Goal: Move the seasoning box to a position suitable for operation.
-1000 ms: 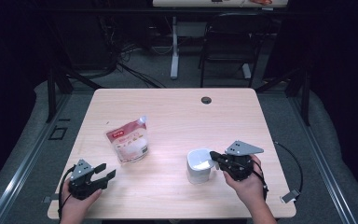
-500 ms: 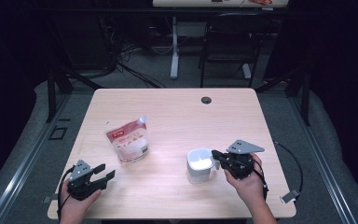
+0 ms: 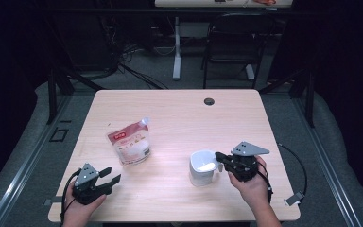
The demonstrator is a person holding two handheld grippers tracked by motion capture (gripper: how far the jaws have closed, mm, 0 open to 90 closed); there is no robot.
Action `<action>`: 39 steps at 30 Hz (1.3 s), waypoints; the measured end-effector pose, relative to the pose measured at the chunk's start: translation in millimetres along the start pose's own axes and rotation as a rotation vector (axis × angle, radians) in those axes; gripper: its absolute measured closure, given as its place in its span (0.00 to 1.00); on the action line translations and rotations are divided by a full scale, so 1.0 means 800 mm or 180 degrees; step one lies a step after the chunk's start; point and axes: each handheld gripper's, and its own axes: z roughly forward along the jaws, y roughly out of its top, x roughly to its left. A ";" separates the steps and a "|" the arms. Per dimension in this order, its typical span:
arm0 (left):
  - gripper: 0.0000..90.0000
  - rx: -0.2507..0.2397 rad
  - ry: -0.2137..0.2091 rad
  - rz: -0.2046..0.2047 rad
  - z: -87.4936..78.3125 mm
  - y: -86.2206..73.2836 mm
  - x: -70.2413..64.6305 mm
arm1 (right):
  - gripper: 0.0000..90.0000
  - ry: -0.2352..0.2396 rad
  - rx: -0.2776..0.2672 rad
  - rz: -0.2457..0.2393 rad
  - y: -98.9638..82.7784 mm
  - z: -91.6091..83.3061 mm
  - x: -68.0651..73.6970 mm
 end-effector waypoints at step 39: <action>0.72 -0.0138 -0.0744 0.0127 0.047 0.074 -0.094 | 1.00 0.0036 -0.0008 0.0052 -0.002 -0.002 -0.004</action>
